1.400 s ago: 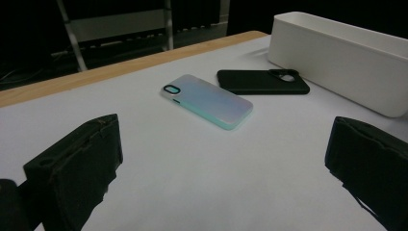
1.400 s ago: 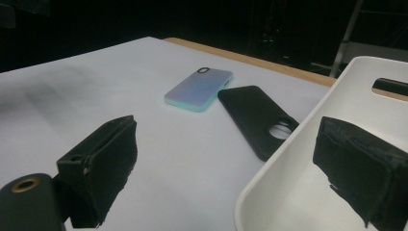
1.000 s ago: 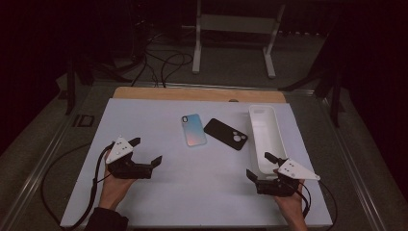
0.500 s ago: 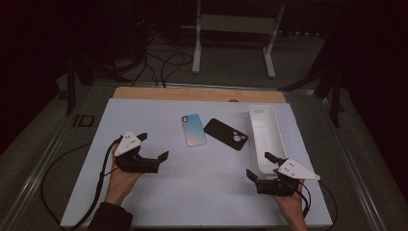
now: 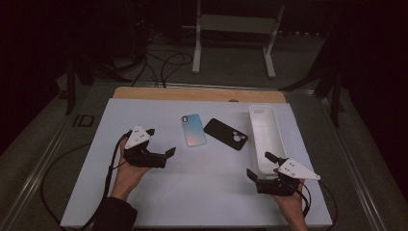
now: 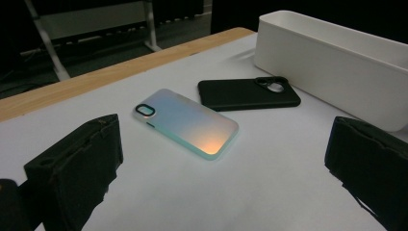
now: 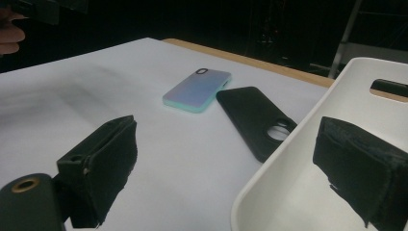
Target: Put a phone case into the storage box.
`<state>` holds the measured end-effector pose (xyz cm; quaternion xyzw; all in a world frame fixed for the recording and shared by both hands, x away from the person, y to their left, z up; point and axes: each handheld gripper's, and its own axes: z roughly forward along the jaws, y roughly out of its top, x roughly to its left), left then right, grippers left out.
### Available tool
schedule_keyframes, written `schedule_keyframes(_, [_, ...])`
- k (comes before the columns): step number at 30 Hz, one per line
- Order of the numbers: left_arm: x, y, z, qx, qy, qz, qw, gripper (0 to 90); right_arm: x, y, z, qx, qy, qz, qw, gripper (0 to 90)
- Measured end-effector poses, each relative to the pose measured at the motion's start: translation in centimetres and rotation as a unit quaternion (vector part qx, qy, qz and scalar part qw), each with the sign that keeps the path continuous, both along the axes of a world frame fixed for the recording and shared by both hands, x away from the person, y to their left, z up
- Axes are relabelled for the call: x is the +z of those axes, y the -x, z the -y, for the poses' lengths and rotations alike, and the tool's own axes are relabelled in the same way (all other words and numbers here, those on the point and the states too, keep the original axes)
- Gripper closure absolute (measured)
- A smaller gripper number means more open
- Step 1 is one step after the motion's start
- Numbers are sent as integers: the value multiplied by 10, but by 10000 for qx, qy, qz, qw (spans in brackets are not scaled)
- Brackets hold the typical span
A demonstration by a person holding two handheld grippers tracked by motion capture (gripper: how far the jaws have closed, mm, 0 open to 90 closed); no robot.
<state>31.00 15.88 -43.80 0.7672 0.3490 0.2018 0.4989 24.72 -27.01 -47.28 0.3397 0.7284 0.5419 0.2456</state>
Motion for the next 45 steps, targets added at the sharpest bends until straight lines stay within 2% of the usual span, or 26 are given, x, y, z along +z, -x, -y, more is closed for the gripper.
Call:
schedule_keyframes(6, [-1,-7,11,-31,-115,-84,9999,10,0,0,0,6,-1,4,10000,82])
schedule_keyframes(13, [-3,-12,19,-9,-60,-134,9999,56,1,-1,0,13,7,12,10000,82])
schedule_keyframes(14, [-4,-17,23,35,-56,-157,9999,95,1,-1,0,12,8,15,10000,82])
schedule_keyframes(18, [-5,-22,25,25,-11,-182,9998,218,1,-2,0,-4,4,19,10000,82])
schedule_keyframes(19, [-5,-22,25,25,-11,-182,9998,218,1,-2,0,-2,6,23,10000,82])
schedule_keyframes(20, [-6,-26,27,-24,19,-204,9998,295,1,-2,1,-4,16,30,10000,82])
schedule_keyframes(25, [-5,-36,32,-102,66,-341,9993,493,2,-4,1,-2,30,53,10000,82])
schedule_keyframes(27, [-4,-45,36,-275,192,-426,9985,601,2,-5,1,-6,27,51,10000,82])
schedule_keyframes(30, [-3,-50,41,-285,186,-440,9985,694,3,-5,1,-13,27,48,10000,82])
schedule_keyframes(31, [-3,-50,41,-285,186,-440,9985,694,3,-5,2,-14,27,54,10000,82])
schedule_keyframes(32, [-5,-57,49,-301,130,-476,9983,767,3,-6,2,-22,28,58,10000,82])
schedule_keyframes(35, [-9,-64,55,-344,130,-532,9979,876,3,-6,3,-27,32,66,10000,82])
schedule_keyframes(37, [-11,-67,58,-371,121,-573,9976,895,3,-6,3,-24,31,69,10000,82])
schedule_keyframes(39, [-17,-73,66,-421,-30,-661,9969,899,3,-7,3,-22,31,71,10000,82])
schedule_keyframes(45, [-30,-84,82,-446,-170,-825,9954,899,2,-8,2,0,23,66,10000,82])
